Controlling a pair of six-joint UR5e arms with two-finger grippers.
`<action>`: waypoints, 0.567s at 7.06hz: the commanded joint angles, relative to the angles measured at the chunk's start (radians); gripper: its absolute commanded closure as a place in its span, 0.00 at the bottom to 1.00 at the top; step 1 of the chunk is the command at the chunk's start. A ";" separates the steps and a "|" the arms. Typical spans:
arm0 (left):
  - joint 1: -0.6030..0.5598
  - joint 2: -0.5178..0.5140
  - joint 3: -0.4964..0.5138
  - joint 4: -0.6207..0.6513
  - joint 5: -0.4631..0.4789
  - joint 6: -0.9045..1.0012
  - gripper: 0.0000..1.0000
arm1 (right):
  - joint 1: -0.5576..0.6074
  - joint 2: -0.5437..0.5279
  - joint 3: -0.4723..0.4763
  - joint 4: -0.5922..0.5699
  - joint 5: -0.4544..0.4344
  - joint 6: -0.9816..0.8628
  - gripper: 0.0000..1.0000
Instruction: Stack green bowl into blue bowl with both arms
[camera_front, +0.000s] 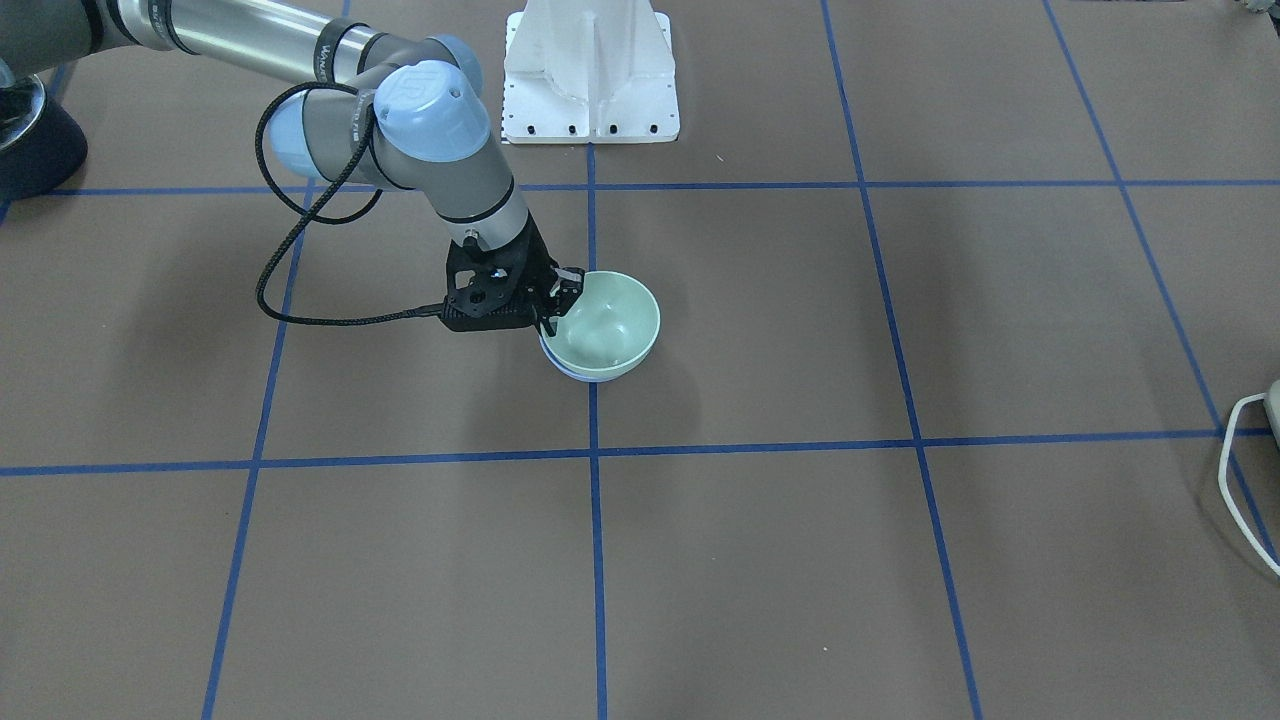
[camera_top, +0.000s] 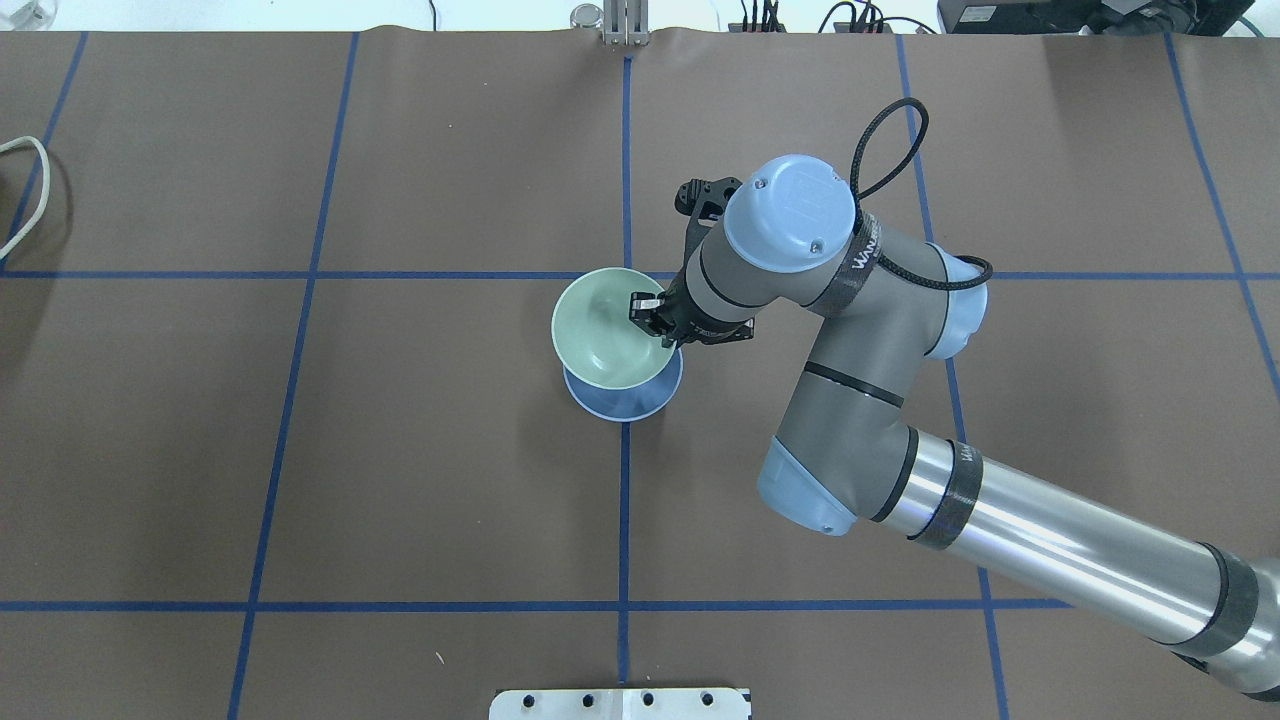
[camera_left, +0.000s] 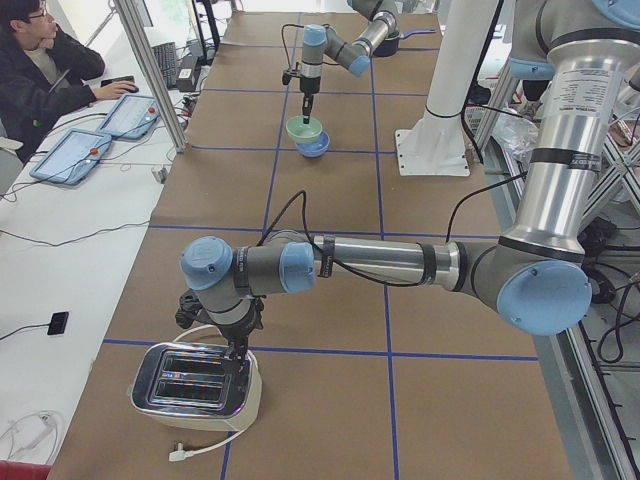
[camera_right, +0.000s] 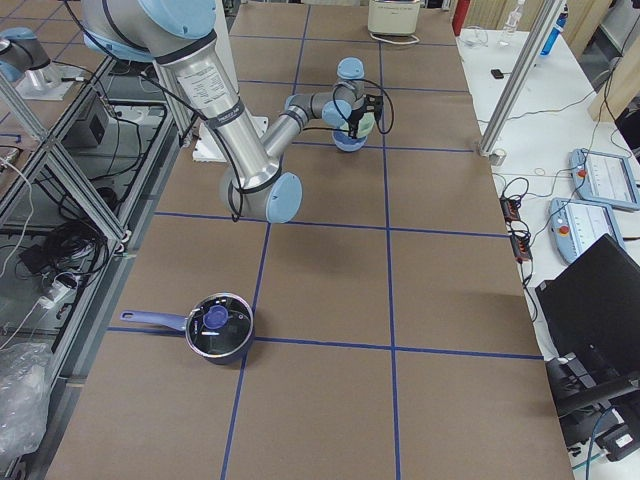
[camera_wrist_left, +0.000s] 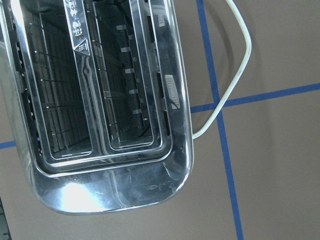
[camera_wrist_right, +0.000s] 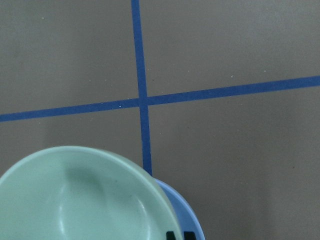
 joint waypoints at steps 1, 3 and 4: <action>0.000 0.000 0.000 0.000 0.000 0.000 0.01 | -0.012 -0.003 -0.005 -0.004 0.000 -0.001 1.00; 0.000 0.000 0.000 0.000 0.000 0.000 0.01 | -0.013 -0.003 -0.005 -0.011 0.006 -0.001 1.00; 0.000 0.002 0.000 0.000 0.000 0.000 0.01 | -0.013 -0.006 -0.007 -0.017 0.009 -0.002 1.00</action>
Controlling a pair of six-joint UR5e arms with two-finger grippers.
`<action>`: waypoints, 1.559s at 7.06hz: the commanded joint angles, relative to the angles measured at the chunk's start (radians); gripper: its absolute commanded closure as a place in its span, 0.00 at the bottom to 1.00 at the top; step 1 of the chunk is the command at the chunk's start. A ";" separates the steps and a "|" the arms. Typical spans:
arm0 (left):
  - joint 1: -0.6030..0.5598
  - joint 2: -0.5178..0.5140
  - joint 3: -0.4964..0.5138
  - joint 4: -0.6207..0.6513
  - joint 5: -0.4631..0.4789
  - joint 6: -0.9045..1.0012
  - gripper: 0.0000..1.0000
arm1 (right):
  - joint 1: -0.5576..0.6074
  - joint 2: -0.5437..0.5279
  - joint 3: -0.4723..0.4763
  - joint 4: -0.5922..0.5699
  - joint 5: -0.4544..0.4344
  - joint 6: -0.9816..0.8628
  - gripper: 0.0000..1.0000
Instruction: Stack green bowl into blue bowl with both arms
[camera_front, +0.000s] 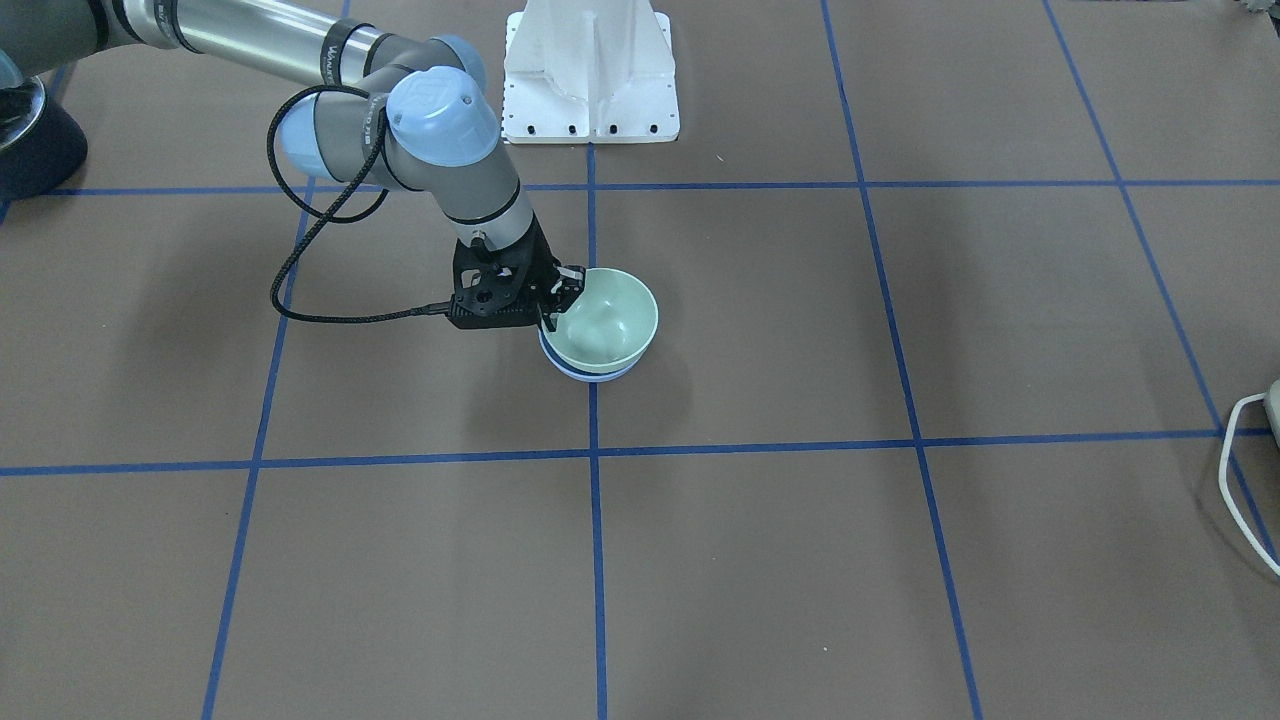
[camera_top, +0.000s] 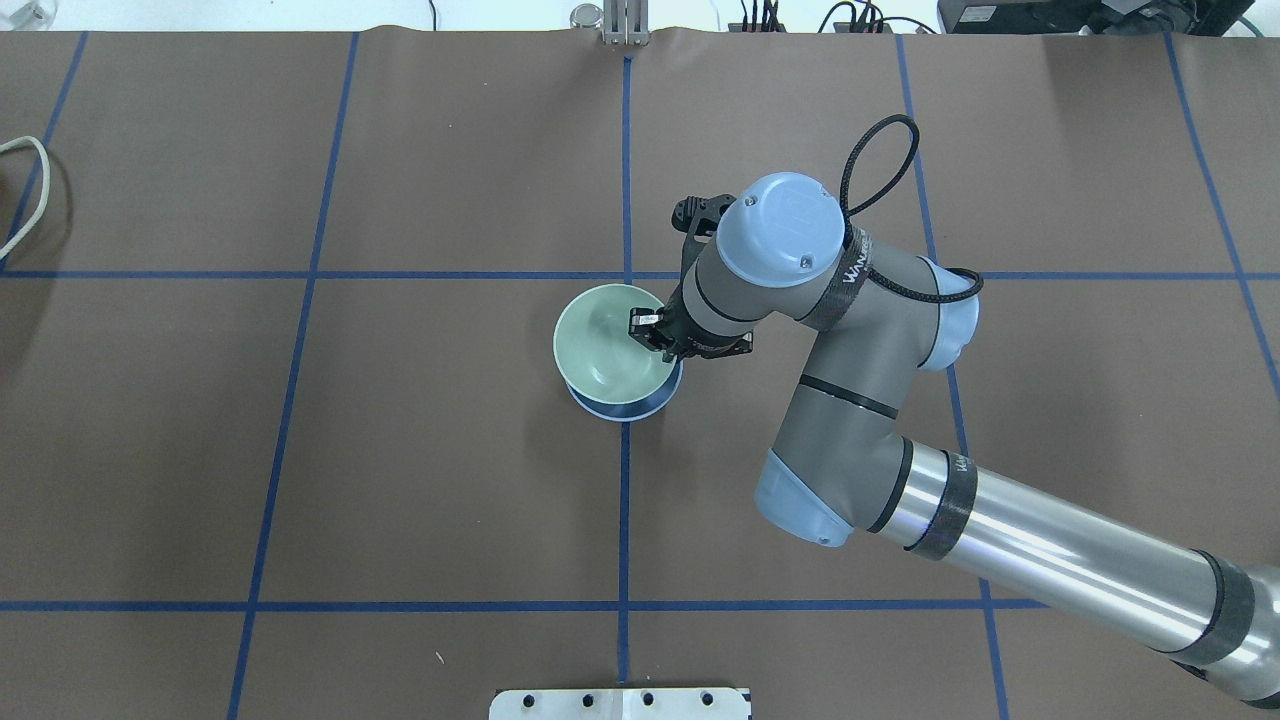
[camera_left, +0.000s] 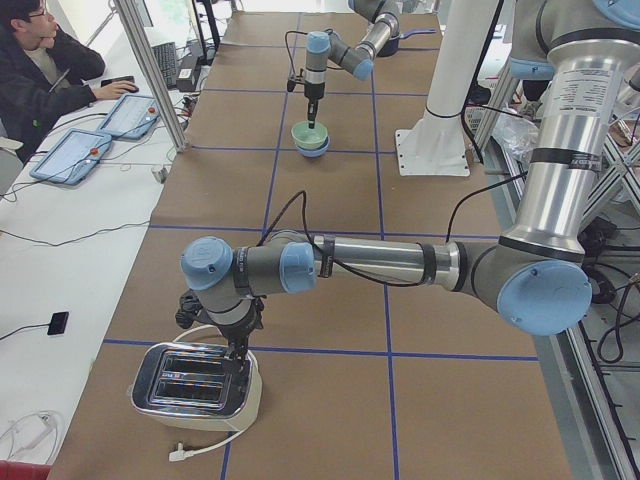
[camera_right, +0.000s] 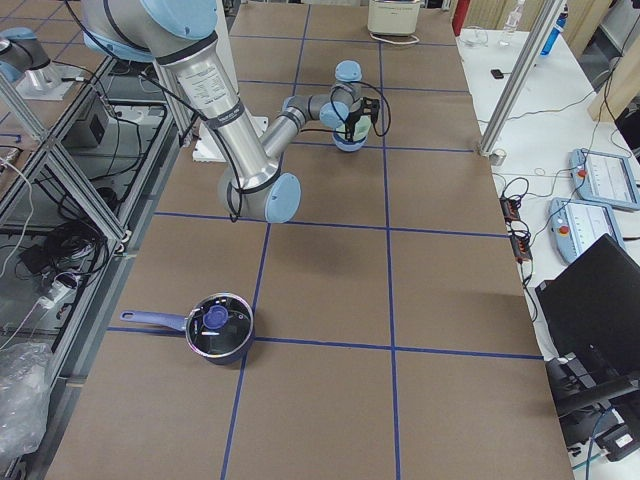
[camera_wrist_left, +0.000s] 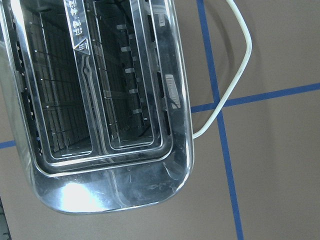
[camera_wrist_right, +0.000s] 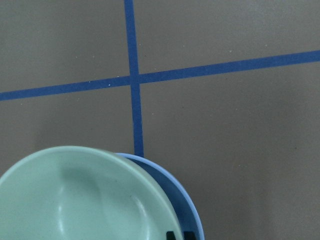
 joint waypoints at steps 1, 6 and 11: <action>0.000 0.006 -0.002 0.000 0.000 0.000 0.01 | -0.001 -0.001 -0.001 -0.021 0.004 -0.009 1.00; 0.000 0.006 -0.002 0.000 0.000 0.000 0.01 | -0.004 0.004 -0.006 -0.021 0.004 -0.014 1.00; 0.002 0.007 0.000 0.000 0.000 0.000 0.01 | -0.010 0.002 -0.007 -0.020 0.004 -0.015 0.95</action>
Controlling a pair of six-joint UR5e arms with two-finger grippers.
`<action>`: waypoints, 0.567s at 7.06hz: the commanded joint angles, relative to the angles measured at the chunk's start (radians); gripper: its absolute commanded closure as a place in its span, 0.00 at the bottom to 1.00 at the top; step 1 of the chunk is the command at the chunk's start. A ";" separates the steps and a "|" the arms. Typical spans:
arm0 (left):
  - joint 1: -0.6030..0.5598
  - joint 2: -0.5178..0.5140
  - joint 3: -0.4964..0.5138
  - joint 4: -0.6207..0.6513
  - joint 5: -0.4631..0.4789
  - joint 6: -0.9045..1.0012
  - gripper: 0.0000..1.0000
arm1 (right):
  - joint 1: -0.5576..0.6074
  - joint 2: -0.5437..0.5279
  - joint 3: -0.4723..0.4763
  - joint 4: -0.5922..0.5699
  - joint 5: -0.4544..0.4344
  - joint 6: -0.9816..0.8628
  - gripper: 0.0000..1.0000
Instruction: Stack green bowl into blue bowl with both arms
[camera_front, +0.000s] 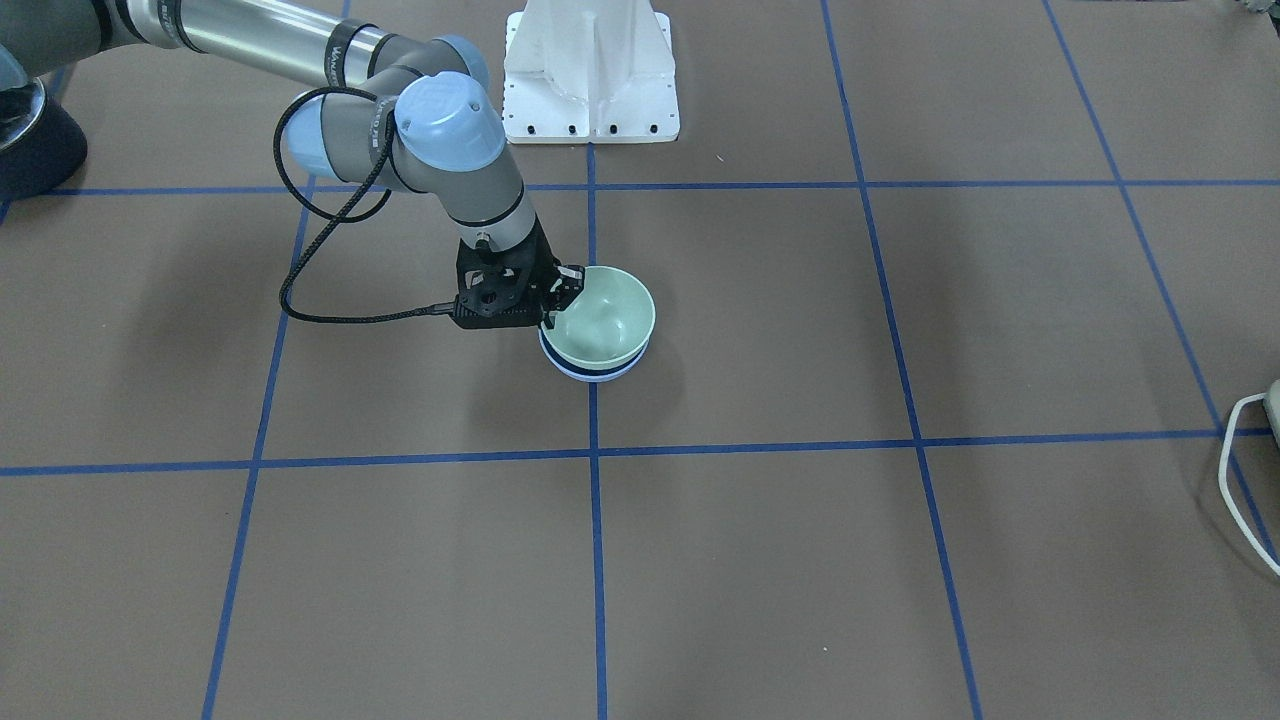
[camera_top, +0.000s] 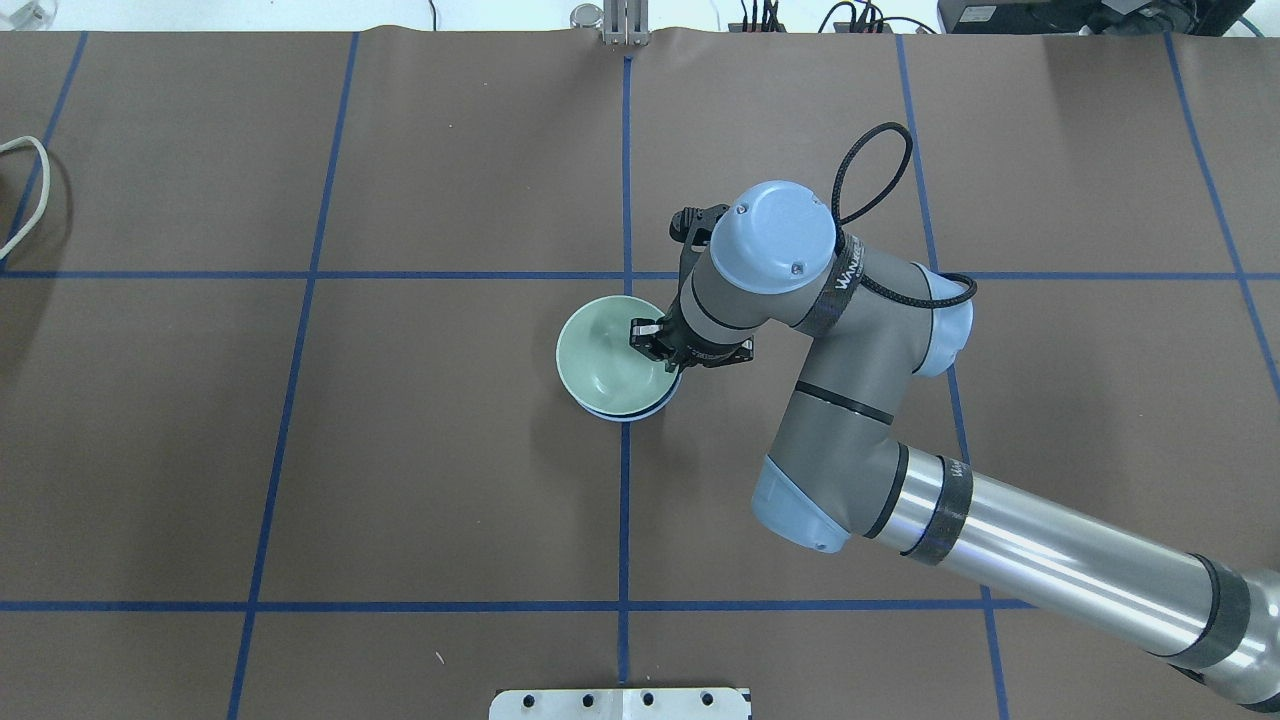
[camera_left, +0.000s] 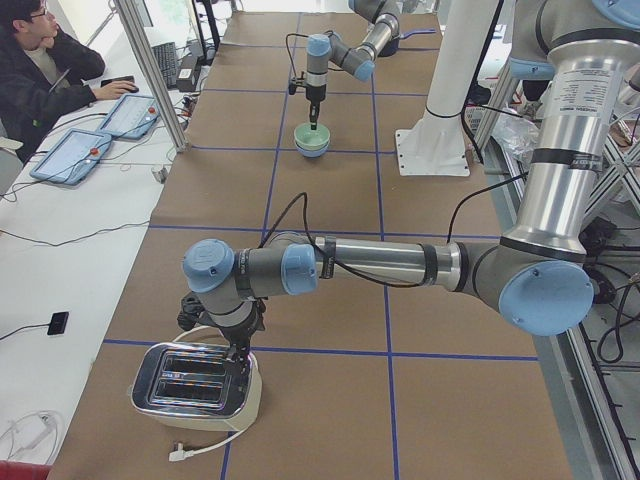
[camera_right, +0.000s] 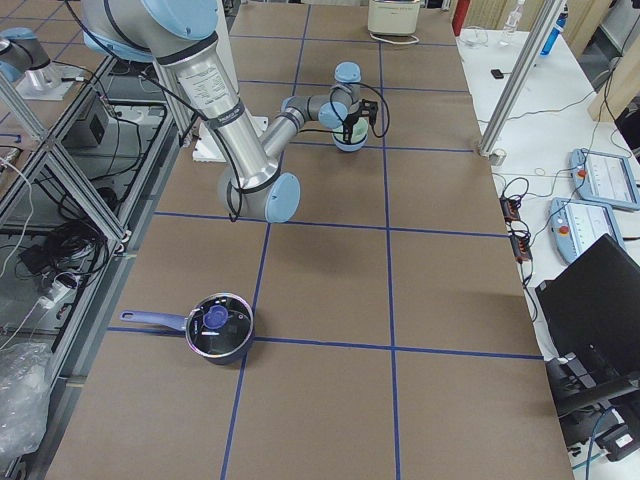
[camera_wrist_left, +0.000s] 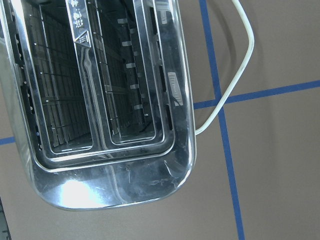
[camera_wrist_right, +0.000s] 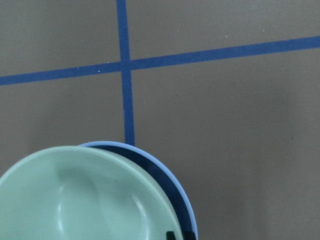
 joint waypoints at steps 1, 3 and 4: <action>0.000 0.001 -0.001 0.000 0.000 0.000 0.01 | -0.001 0.003 -0.007 0.001 0.000 -0.001 0.83; -0.001 0.001 -0.006 0.000 0.000 0.000 0.01 | -0.001 0.003 -0.009 0.001 -0.002 -0.002 0.60; -0.001 0.001 -0.006 0.000 0.000 0.000 0.01 | -0.001 0.005 -0.004 0.003 -0.009 -0.002 0.15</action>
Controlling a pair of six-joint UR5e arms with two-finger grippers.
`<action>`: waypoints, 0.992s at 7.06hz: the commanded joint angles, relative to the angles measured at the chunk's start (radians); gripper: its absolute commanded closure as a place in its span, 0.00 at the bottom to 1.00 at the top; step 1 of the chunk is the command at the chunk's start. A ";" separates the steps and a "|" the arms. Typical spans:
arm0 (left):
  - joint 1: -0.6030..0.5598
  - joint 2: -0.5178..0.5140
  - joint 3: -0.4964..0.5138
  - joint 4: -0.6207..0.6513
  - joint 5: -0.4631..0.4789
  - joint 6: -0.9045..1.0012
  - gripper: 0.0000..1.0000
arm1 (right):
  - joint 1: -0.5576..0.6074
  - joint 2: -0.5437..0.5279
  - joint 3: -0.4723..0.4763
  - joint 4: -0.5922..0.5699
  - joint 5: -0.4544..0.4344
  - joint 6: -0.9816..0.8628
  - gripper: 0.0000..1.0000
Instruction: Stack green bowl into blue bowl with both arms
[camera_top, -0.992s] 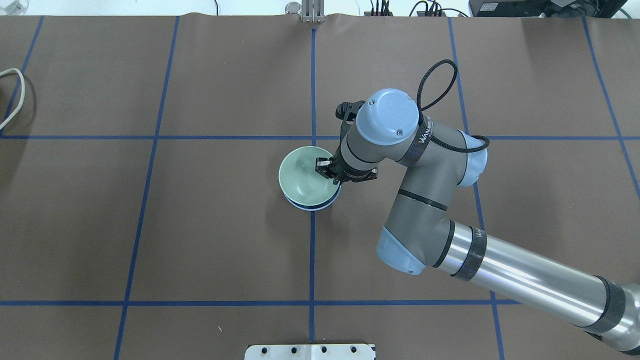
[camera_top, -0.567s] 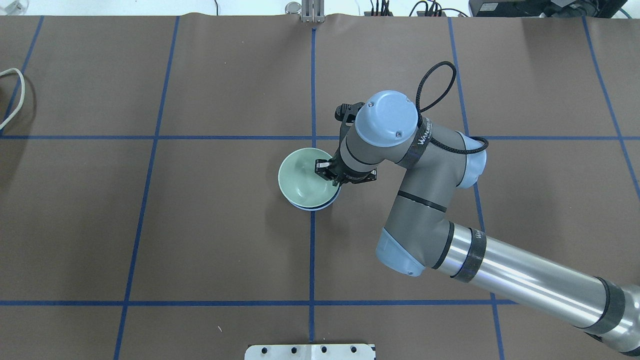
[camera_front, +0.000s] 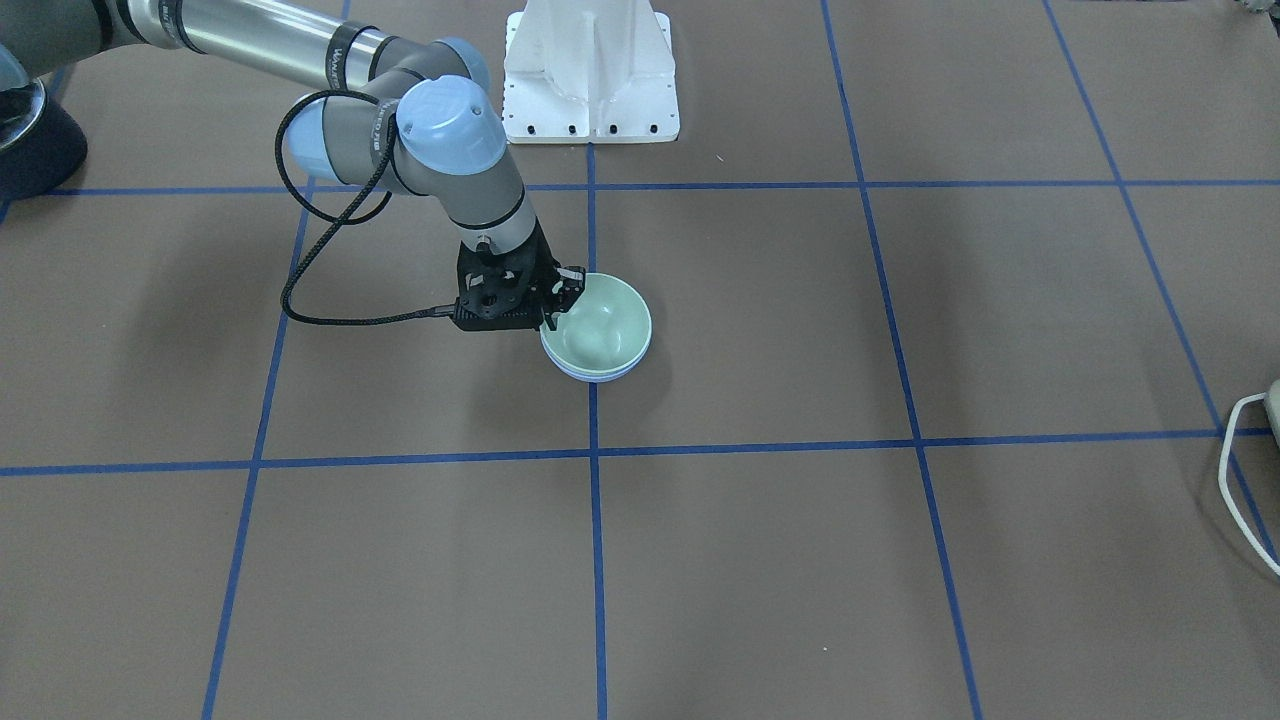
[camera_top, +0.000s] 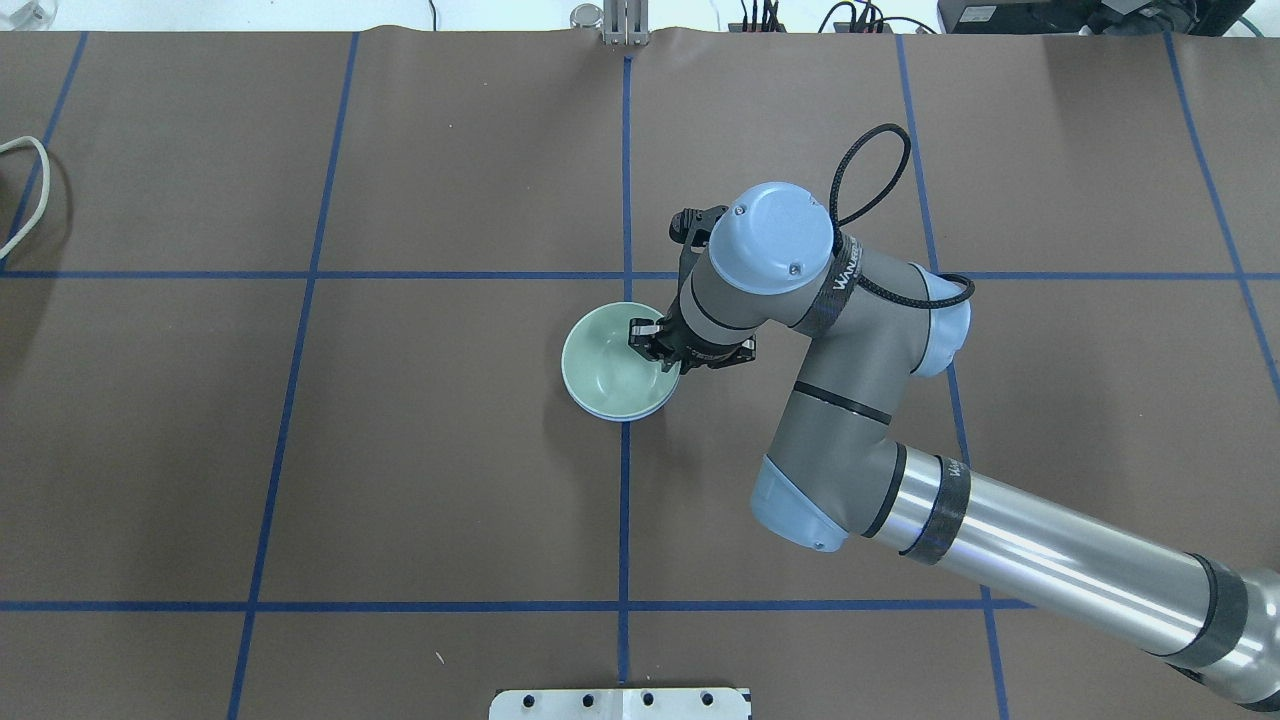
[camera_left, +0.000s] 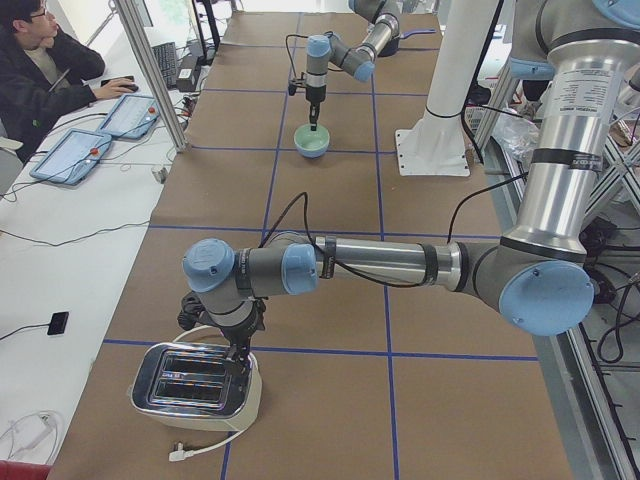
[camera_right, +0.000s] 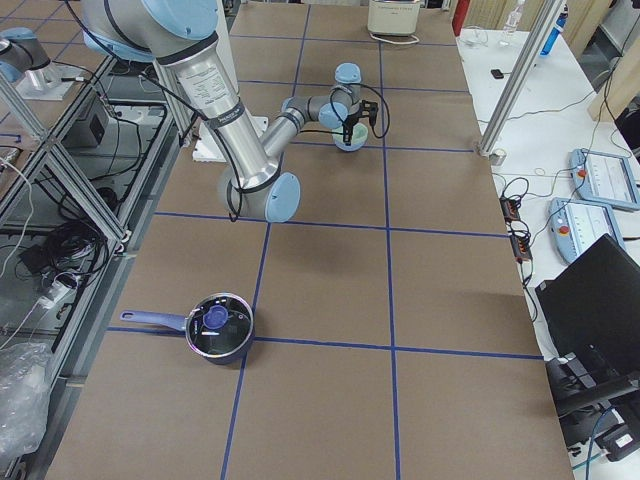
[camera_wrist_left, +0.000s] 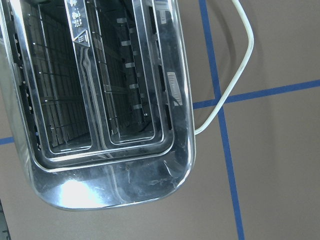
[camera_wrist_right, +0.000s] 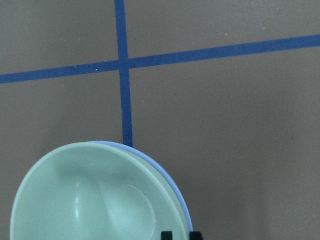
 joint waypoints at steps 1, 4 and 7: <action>-0.001 0.000 -0.002 0.000 0.000 0.000 0.01 | 0.011 0.003 0.007 0.000 -0.006 -0.002 0.01; 0.001 -0.001 0.001 0.000 -0.003 -0.035 0.01 | 0.173 -0.004 0.048 -0.127 0.020 -0.229 0.00; -0.001 0.002 0.011 0.000 -0.064 -0.034 0.01 | 0.485 -0.139 0.058 -0.168 0.254 -0.662 0.00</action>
